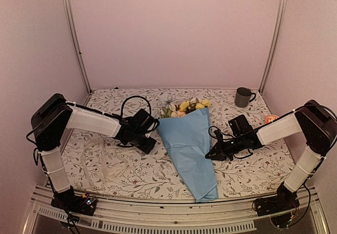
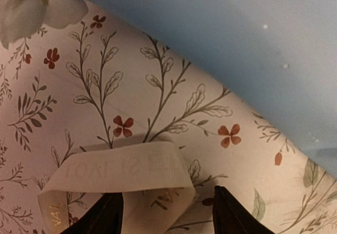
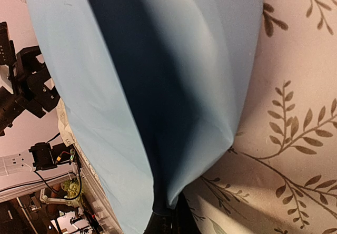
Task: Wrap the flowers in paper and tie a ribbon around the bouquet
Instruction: Pick up the ribbon from the corner of the board, then place the ribbon at the center of the board.
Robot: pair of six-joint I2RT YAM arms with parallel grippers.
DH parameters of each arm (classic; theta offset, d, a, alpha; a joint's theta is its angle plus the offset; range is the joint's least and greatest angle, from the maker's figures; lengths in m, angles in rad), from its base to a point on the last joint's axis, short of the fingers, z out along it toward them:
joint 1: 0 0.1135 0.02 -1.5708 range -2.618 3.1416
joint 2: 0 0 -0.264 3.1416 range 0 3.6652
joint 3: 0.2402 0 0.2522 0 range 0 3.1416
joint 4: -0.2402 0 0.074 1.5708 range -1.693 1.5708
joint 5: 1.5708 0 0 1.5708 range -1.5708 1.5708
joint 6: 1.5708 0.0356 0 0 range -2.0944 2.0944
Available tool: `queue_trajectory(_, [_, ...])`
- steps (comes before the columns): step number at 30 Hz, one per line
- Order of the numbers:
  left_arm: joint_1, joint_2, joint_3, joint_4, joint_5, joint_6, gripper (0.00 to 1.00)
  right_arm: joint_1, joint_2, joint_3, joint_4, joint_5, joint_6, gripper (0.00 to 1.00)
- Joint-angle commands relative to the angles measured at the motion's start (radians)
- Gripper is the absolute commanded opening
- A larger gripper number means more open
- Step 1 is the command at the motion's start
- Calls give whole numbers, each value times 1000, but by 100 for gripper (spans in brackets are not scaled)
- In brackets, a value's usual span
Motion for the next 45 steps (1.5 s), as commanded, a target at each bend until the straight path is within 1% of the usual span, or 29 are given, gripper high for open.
queue_trajectory(1, [4, 63, 34, 22, -50, 12, 58, 5, -13, 15, -9, -2, -15, 0])
queue_trajectory(4, [3, 80, 49, 42, -68, 24, 56, 5, -7, 14, -9, -6, -16, 0])
queue_trajectory(5, [3, 86, 55, 47, -71, 31, 53, 5, -6, 14, -9, -6, -16, 0])
queue_trajectory(6, [2, 86, 63, 46, -76, 36, 45, 5, -4, 14, -9, -7, -17, 0])
queue_trajectory(7, [3, 104, 68, 46, -79, 38, 34, 5, -2, 14, -9, -9, -17, 0])
queue_trajectory(9, [3, 121, 81, 35, -75, 35, 5, 5, -3, 14, -7, -10, -15, 0])
queue_trajectory(10, [3, 112, 87, 29, -69, 32, 0, 5, -3, 15, -7, -9, -14, 0])
queue_trajectory(12, [2, 45, 103, 7, -39, 23, 0, 5, -4, 18, -11, -8, -12, 0])
queue_trajectory(14, [-5, -63, 115, -13, -17, 23, 0, 5, -3, 24, -18, -7, -12, 0])
queue_trajectory(19, [-41, -426, 207, -65, -64, 94, 0, 5, -7, 31, -36, -1, -16, 0])
queue_trajectory(21, [-51, -573, 249, -42, -50, 124, 0, 5, -10, 28, -36, 3, -17, 0])
queue_trajectory(22, [-52, -667, 248, -10, -20, 138, 0, 5, -10, 27, -36, 4, -17, 0])
queue_trajectory(24, [-55, -784, 227, 47, 37, 152, 0, 5, -8, 28, -35, 6, -17, 0])
queue_trajectory(27, [-57, -892, 171, 60, 108, 124, 0, 5, -5, 30, -29, 5, -10, 0])
queue_trajectory(29, [-59, -931, 113, 43, 174, 81, 0, 6, -7, 31, -26, -2, -4, 0])
queue_trajectory(31, [-64, -953, 44, 26, 301, 51, 0, 6, -9, 39, -32, -3, -2, 0])
queue_trajectory(32, [-75, -960, 6, 25, 387, 44, 0, 6, -11, 43, -38, -1, -4, 0])
queue_trajectory(34, [-129, -972, -79, 33, 526, 40, 0, 8, -10, 53, -50, 1, -9, 0])
queue_trajectory(37, [-242, -968, -172, 31, 611, 61, 0, 9, -4, 72, -70, 3, -18, 0])
queue_trajectory(39, [-275, -941, -227, 11, 680, 64, 0, 8, 1, 88, -81, -5, -18, 0])
queue_trajectory(41, [-279, -887, -275, -10, 823, 76, 0, 8, 1, 102, -85, -23, -13, 0])
queue_trajectory(42, [-285, -857, -295, -21, 860, 80, 0, 8, 1, 108, -87, -34, -6, 0])
queue_trajectory(45, [-311, -763, -332, -11, 850, 84, 0, 8, 3, 129, -99, -71, 11, 0])
